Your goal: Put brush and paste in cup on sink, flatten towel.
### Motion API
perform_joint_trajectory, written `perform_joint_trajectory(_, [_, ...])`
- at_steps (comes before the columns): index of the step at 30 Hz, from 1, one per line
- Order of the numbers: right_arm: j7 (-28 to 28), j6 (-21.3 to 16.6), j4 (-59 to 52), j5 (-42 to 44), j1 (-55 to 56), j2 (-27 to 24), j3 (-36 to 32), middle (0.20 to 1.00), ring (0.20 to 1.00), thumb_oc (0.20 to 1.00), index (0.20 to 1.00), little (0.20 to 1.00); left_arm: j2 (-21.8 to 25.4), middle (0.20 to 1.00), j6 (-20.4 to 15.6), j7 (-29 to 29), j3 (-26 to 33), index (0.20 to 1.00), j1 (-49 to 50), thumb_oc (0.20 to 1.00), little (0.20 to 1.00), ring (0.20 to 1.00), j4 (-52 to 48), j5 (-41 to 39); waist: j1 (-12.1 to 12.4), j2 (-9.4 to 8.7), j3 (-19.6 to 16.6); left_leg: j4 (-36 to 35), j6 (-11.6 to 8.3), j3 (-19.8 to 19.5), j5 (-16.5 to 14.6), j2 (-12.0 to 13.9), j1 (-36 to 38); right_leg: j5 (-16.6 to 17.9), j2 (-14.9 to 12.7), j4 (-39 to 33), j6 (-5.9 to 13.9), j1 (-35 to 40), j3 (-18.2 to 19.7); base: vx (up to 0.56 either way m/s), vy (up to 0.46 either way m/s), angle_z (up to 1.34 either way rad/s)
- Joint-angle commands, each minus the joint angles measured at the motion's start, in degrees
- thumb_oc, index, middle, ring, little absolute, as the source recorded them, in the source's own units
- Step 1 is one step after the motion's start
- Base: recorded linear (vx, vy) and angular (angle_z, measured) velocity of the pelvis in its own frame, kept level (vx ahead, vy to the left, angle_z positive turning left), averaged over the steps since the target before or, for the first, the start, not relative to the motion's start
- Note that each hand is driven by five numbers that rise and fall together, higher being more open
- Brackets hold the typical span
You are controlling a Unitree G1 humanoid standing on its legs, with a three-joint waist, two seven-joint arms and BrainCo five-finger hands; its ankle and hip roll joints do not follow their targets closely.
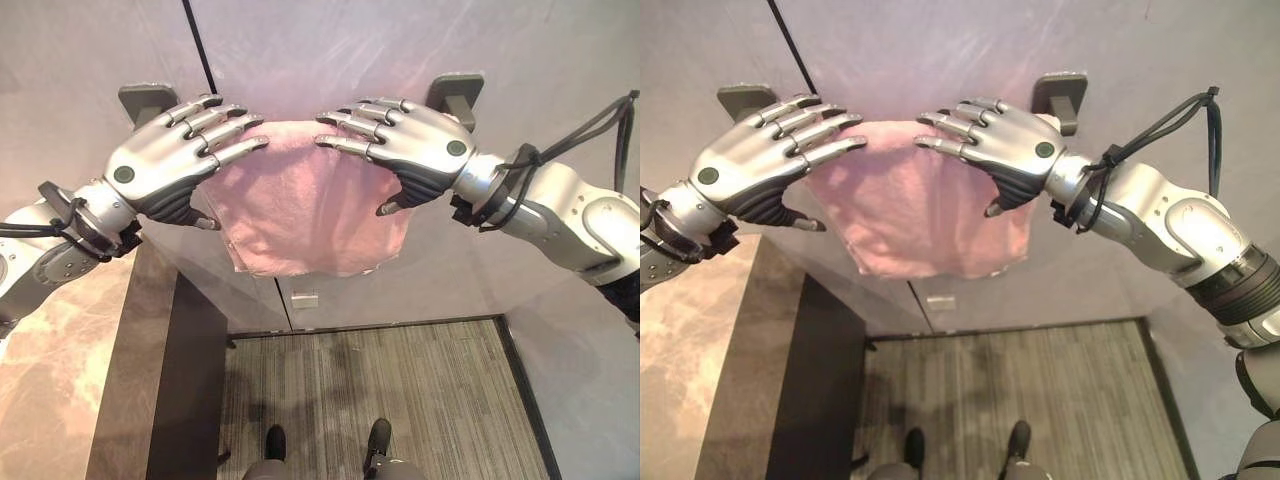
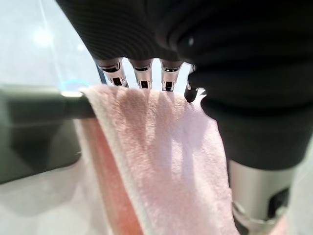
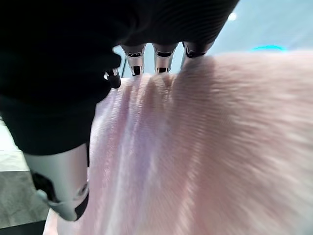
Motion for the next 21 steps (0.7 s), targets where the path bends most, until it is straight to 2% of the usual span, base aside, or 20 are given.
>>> perform_joint_trajectory(1, [0.8,1.2,5.5,0.5,5.9,-6.2,-1.0,1.0,1.0,1.0,1.0,1.0,1.9,1.0,0.6,-4.0,2.7,1.0,9.9,1.0,1.0,1.0,6.6,1.9,0.2,-1.06,-1.9,0.0,0.85,2.7,0.7,-1.0,1.1,-2.1,-2.5,-0.1,5.67,3.4,2.4,0.02,-0.018,-0.05])
perform_joint_trajectory(10, [-0.1,2.0,8.7,3.0,9.6,-5.6,-5.4,1.0,1.0,1.0,1.0,1.0,0.5,1.0,2.4,-3.3,6.5,1.0,13.9,1.0,1.0,1.0,12.4,2.9,0.5,-1.14,-3.0,0.0,0.51,2.8,0.8,-0.5,1.6,-2.4,-2.5,-0.1,5.7,4.3,1.5,0.0,0.0,0.0])
perform_joint_trajectory(21, [1.0,2.2,11.7,1.7,9.4,-5.2,-3.7,1.0,1.0,1.0,1.0,1.0,-2.3,1.0,5.2,-3.4,7.4,1.0,13.7,1.0,1.0,1.0,19.1,1.8,1.0,-1.62,-3.5,0.0,0.22,2.8,1.0,-0.2,1.5,-2.4,-2.3,-0.1,5.63,4.4,1.3,0.0,0.0,0.0])
